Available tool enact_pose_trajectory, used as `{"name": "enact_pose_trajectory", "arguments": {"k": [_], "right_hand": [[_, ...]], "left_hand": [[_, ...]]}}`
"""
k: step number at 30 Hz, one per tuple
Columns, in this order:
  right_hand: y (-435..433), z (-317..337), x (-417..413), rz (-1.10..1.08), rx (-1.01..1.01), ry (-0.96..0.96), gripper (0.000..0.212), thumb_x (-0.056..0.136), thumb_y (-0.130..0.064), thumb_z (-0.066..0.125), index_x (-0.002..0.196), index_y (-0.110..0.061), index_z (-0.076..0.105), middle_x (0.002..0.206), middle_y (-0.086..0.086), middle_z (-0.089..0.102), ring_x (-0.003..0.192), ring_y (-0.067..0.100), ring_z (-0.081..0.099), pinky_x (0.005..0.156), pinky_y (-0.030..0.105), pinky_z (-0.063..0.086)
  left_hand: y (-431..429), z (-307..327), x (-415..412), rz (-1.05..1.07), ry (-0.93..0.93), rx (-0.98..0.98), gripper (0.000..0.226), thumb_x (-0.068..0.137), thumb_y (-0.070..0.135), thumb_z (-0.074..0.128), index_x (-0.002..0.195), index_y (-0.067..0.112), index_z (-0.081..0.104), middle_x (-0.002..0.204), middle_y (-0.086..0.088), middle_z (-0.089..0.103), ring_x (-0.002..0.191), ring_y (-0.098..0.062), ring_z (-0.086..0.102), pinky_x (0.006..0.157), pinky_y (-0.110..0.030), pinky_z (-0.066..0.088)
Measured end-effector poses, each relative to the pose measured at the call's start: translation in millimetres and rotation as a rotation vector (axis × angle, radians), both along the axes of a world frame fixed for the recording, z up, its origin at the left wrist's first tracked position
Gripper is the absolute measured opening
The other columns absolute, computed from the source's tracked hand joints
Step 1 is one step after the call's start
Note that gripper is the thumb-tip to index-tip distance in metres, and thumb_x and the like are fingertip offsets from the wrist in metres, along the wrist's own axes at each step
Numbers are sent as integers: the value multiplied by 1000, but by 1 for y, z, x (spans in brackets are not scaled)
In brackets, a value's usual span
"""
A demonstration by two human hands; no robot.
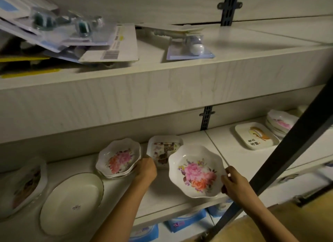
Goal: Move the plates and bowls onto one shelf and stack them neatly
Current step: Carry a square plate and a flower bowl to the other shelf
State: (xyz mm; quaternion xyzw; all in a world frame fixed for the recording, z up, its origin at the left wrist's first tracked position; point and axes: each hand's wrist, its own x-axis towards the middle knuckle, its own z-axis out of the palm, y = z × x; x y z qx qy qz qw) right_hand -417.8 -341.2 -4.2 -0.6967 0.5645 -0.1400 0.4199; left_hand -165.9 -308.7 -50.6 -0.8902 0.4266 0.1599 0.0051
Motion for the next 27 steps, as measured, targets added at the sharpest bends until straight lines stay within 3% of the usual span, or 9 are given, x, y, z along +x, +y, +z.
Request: {"name": "enact_pose_trajectory", "arguments": {"k": [5,10,14,16,17,19,23,27], "right_hand": [[4,0,-6,-36,39,2,9,98,-14,38,100,-12,47,76,1,60,69,15,61,70,31,53],[5,-1,-9,-49,64,-9,11,98,-13,38,100,-10,48,75,2,60,65,14,59,60,22,49],[5,0,-9,-54,46,-10,11,98,-13,38,100,-10,48,75,4,61,64,15,59,65,29,51],[6,0,-8,-57,33,-16,13,97,-13,39,101,-8,50,75,6,63,65,16,59,70,35,53],[7,1,-8,-60,29,-22,13,97,-13,39,101,-8,51,75,6,63,65,17,59,71,37,53],[9,2,-7,-63,27,-34,13,97,-13,39,101,-8,51,77,7,64,65,16,60,70,36,53],[16,5,-7,-97,46,-84,13,98,-14,39,102,-9,50,78,4,61,65,13,58,60,25,51],[29,7,-13,-132,59,-126,12,98,-14,39,103,-9,49,82,2,59,67,13,58,61,23,51]], "left_hand": [[-16,3,4,39,42,27,30,89,2,48,116,2,59,122,-16,62,112,-29,60,88,-32,51],[-18,11,6,30,35,43,28,90,8,48,114,2,60,122,-15,62,111,-28,60,88,-31,51],[-14,18,12,65,124,-21,31,93,19,44,113,1,59,119,-18,63,106,-31,62,86,-35,51],[-11,21,15,76,212,-80,36,95,25,40,111,-2,57,104,-21,66,91,-32,62,81,-36,51],[-10,22,16,69,239,-112,37,96,25,38,108,-4,58,86,-20,65,82,-30,59,76,-35,50],[-3,25,16,60,256,-170,37,96,25,36,93,-5,58,58,-9,48,73,-27,53,66,-30,42],[11,29,18,64,278,-290,37,95,23,39,71,-1,54,57,-11,52,64,-28,53,60,-28,38],[38,39,20,2,157,-354,45,93,19,41,49,10,36,46,-3,38,47,-19,43,46,-27,27]]}}
